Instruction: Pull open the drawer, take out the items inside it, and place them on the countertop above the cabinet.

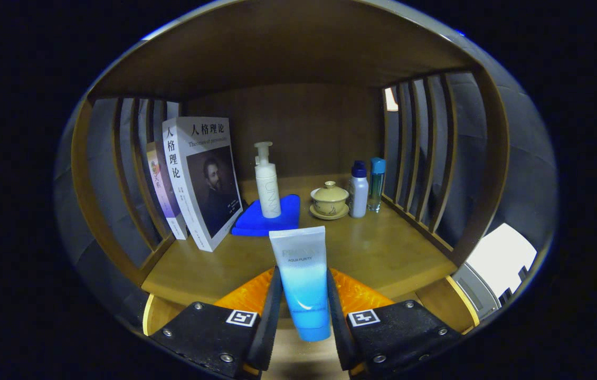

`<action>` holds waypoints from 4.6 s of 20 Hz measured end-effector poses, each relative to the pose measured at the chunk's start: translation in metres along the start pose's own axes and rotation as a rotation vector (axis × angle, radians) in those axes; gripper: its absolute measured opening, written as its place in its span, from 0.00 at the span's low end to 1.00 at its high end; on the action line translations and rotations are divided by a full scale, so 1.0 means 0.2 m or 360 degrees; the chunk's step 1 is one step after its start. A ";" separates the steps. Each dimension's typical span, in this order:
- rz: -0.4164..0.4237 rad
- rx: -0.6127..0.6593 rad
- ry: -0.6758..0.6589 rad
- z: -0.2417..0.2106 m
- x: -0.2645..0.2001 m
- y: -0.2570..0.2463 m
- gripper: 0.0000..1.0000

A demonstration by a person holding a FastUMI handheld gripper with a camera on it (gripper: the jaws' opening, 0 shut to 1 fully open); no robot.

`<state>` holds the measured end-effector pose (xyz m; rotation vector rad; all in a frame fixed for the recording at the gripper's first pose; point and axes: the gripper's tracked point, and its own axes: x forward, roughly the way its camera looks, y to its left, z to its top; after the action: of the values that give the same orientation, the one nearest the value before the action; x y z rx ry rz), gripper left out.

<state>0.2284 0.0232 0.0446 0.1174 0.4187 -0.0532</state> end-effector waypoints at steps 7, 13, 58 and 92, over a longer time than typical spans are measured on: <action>0.0044 0.0008 0.0086 -0.04 0.21 0.02 0.48; 0.0089 0.0025 0.0122 -0.07 0.32 0.02 0.51; 0.0073 -0.0047 -0.0365 -0.65 -1.06 -0.14 0.95; 0.0164 -0.0017 -0.0035 -1.01 -0.72 -0.08 0.94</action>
<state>0.0142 0.0365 -0.0819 0.1279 0.3906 0.0493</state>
